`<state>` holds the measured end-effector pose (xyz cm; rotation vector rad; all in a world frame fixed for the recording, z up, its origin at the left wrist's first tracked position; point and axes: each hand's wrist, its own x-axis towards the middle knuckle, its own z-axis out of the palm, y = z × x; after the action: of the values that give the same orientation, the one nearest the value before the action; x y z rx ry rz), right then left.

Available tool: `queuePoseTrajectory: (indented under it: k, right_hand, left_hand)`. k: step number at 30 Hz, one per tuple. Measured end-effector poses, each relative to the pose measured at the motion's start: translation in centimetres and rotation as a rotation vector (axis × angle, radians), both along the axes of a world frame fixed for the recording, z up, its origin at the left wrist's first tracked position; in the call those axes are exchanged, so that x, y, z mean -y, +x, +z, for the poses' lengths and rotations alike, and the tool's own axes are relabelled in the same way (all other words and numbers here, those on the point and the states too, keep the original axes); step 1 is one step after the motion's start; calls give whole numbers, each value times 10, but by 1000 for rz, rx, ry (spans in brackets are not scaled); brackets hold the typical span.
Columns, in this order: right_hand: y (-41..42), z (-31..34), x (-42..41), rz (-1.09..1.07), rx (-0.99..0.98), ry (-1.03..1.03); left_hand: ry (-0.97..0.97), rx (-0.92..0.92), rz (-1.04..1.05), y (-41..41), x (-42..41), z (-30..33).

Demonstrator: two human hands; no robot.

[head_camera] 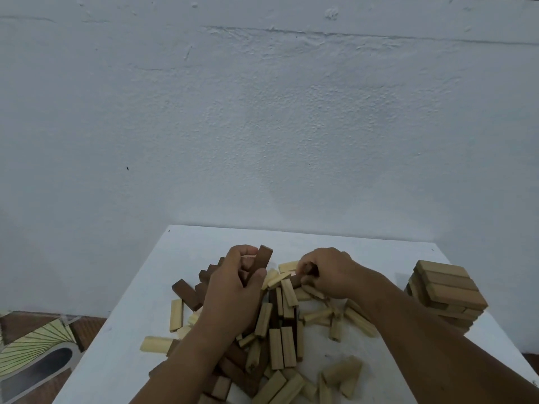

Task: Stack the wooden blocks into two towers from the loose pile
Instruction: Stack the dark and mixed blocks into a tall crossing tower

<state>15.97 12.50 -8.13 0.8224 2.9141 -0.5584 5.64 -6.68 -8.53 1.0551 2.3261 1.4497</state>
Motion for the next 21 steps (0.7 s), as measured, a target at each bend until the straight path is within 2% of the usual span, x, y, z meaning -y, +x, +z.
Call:
queuePoseTrajectory:
  k: [7, 11, 17, 21]
  right_hand:
    - [5, -6, 6, -33, -111, -4]
    - [22, 3, 13, -76, -276, 38]
    - [98, 19, 47, -179, -586, 86]
    - [165, 8, 71, -298, -581, 21]
  left_hand:
    - [50, 56, -25, 19, 7, 8]
    - [63, 109, -35, 31, 8, 9]
    - [56, 162, -138, 71, -5, 12]
    - [36, 168, -246, 111, -20, 9]
